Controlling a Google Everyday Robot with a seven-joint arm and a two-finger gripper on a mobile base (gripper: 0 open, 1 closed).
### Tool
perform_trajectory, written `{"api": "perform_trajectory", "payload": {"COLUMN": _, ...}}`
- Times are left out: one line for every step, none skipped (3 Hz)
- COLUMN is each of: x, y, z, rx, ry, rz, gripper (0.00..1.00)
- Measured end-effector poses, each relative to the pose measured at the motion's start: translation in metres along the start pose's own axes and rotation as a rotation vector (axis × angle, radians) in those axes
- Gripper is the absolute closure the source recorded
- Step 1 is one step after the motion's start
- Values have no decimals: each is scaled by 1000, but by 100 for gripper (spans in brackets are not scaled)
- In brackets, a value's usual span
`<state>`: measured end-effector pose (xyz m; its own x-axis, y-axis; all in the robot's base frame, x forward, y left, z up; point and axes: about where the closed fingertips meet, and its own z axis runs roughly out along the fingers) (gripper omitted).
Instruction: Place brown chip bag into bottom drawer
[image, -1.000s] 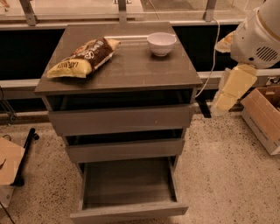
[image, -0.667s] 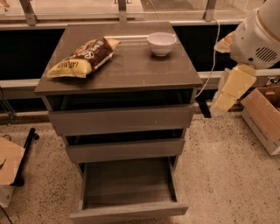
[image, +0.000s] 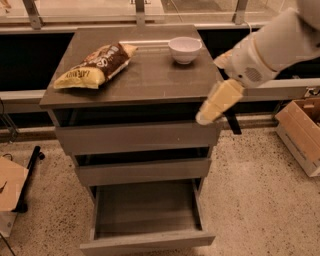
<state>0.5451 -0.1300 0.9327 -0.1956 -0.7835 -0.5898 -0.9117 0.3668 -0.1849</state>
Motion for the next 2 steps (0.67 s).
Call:
{"api": "perform_trajectory", "payload": {"x": -58, "y": -32, "z": 65, "rx": 5, "ry": -213, "rz": 103, "gripper": 0}}
{"api": "perform_trajectory", "payload": {"x": -93, "y": -64, "z": 123, "rx": -2, "ry": -351, "rz": 229, "gripper": 0}}
